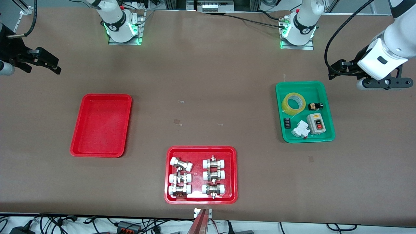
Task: Left arm passes tape to right arm into tray
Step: 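Move the left gripper down toward the yellow tape roll in the green tray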
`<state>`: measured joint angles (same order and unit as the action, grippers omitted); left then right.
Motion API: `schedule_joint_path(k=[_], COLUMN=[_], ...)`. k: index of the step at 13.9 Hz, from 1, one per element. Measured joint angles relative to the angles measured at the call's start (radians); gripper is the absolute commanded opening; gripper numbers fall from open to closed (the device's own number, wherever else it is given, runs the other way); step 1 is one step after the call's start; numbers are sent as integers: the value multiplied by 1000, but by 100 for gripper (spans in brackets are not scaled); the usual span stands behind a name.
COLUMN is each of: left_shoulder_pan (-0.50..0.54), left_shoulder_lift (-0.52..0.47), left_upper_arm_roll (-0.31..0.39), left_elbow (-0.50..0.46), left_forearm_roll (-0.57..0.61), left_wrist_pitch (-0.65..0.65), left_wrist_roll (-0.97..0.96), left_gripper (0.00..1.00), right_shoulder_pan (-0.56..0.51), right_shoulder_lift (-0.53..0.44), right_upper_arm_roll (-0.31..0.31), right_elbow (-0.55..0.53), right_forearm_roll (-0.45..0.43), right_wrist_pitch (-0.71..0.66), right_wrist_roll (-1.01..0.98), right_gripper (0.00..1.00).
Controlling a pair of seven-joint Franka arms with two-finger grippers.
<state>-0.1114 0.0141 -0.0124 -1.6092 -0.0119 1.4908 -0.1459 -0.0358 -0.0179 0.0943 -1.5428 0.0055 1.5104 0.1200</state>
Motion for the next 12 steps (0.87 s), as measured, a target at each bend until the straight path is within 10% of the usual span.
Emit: schedule_joint_path(k=[12], left_shoulder_pan=[60], left_shoulder_lift=[42], left_upper_arm_roll=[-1], left_elbow=[-61], left_forearm_roll=[0], left_wrist_pitch=[-2], left_wrist_roll=[25], left_gripper=[100], right_shoulder_pan=[0], right_shoulder_lift=[13], right_upper_arm_roll=[0], right_elbow=[15], right_forearm_roll=[0], right_wrist_pitch=[-8], right_wrist_roll=[28], right_gripper=[100])
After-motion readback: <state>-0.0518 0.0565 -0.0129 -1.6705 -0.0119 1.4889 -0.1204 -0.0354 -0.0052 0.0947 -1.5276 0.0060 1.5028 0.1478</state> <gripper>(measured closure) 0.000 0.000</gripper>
